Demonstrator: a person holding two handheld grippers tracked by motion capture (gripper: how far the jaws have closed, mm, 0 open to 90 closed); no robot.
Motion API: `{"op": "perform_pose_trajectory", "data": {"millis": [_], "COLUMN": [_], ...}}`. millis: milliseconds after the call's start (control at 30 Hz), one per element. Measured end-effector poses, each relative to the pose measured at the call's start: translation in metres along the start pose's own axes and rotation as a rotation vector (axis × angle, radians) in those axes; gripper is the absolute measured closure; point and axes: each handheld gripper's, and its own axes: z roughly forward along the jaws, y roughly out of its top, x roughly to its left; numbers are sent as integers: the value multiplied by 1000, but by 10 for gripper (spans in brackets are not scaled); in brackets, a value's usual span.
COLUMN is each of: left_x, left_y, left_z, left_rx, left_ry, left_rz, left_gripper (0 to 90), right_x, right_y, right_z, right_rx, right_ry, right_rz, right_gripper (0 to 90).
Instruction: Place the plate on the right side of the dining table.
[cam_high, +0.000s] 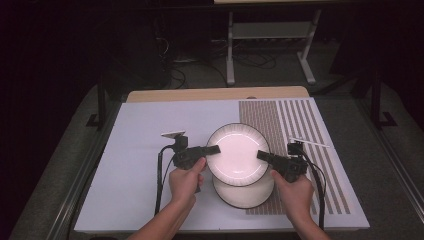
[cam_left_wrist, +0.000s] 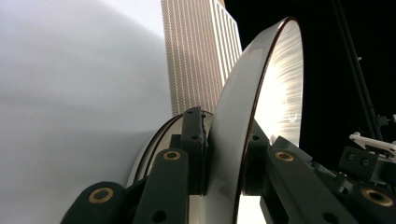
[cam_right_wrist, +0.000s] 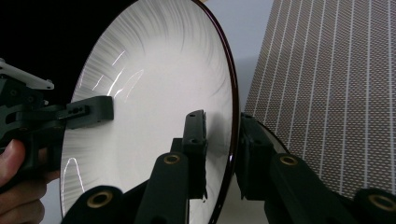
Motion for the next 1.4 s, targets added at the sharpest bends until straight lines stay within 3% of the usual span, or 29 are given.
{"op": "perform_pose_trajectory", "data": {"millis": [533,733,1167,1267,1400], "left_x": [-12,-18,-28,-27,-33], "left_y": [13,15,23,24,26], "left_z": [25,38,69,76,84], "left_rx": [5,9,29,36,35], "left_ry": [25,30,12,-10,-5], "left_rz": [-46,-39,-27,-44,-13], "left_gripper": [771,774,776,778,777], "right_x": [-13,-23,-41,-45,-50], "right_y": [16,23,37,40,44], "right_z": [-5,-8,-16,-18,-21], "right_rx": [-21,-28,-48,-51,-61], "right_ry": [-39,-56,-90,-101,-112], "right_rz": [85,112,126,122,116], "right_gripper": [750,750,747,746,743]}}
